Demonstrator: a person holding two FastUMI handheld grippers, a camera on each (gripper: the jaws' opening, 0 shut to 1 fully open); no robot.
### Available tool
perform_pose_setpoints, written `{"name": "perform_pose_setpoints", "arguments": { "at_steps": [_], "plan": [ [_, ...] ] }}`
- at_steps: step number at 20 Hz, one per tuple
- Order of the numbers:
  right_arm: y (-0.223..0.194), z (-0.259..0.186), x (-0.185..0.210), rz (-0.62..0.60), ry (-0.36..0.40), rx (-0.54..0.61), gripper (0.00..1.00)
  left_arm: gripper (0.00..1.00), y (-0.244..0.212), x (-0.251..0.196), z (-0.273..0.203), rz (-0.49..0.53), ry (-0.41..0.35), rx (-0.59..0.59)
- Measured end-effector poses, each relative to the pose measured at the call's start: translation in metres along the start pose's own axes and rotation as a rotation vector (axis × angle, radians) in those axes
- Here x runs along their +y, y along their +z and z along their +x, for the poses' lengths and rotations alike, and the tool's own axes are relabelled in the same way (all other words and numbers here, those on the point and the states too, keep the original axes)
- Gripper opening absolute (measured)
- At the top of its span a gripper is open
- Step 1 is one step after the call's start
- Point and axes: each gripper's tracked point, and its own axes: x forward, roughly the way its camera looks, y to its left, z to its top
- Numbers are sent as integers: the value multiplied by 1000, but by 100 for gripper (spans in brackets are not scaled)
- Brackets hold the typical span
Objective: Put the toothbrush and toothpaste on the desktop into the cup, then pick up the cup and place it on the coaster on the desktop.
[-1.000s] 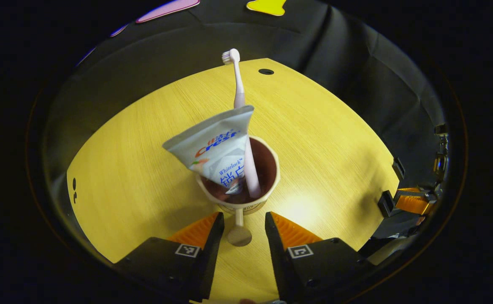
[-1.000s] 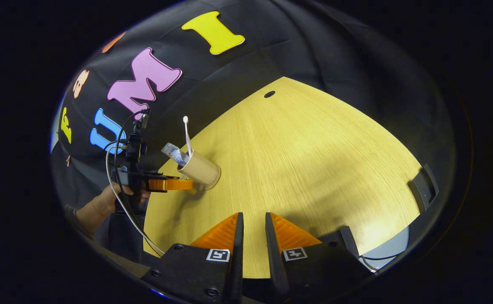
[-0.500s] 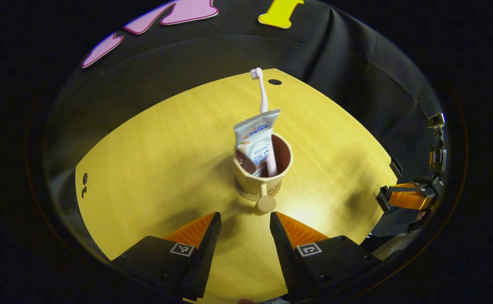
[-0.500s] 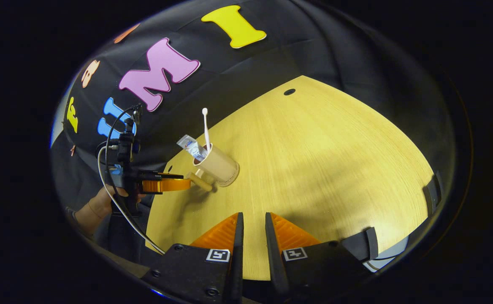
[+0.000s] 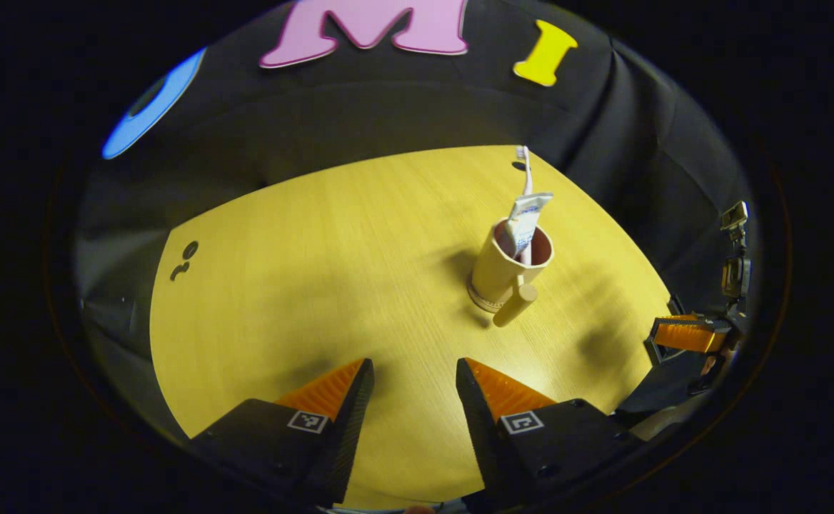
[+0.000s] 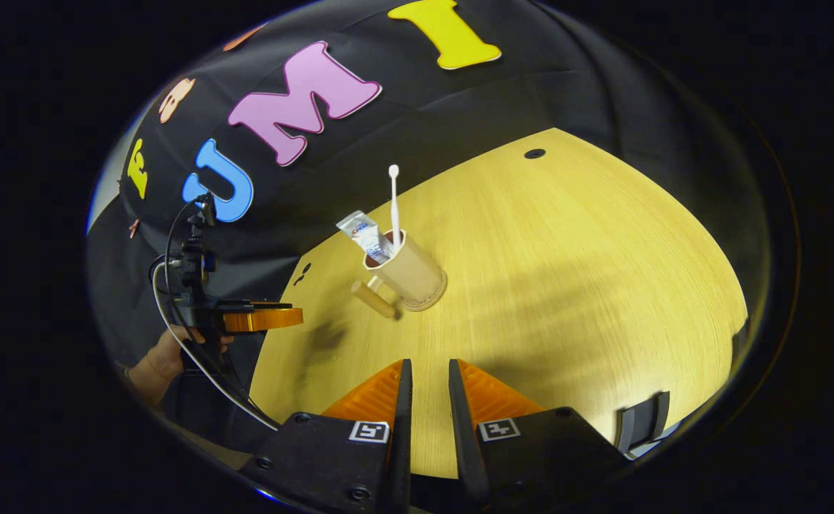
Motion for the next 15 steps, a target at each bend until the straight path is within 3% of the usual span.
{"name": "perform_pose_setpoints", "arguments": {
  "at_steps": [3, 4, 5, 6, 7, 9, 10, 11, 12, 15],
  "plan": [
    [3, 7, 15, -32, 17, 12, 30, 71, -16, 20, -21, -74, 19, -49],
    [6, 10, 20, -41, 22, 14, 30, 65, -21, 24, -25, -90, 25, -62],
    [7, 12, 25, -48, 27, 16, 13, 71, -28, 29, -33, -106, 33, -71],
    [9, 14, 29, -55, 33, 18, 13, 71, -34, 35, -39, -122, 43, -77],
    [10, 16, 34, -64, 35, 19, 30, 71, -40, 37, -44, -141, 45, -81],
    [12, 22, 42, -82, 36, 23, 30, 72, -51, 38, -51, -188, 47, -86],
    [14, 24, 47, -90, 36, 21, 13, 72, -57, 38, -53, -205, 48, -91],
    [14, 26, 51, -96, 37, 22, 13, 72, -61, 39, -55, -218, 54, -97],
    [14, 27, 55, -101, 43, 24, 30, 72, -64, 40, -56, -227, 64, -103],
    [13, 31, 68, -119, 53, 37, 30, 72, -73, 37, -62, -250, 64, -111]
  ]
}}
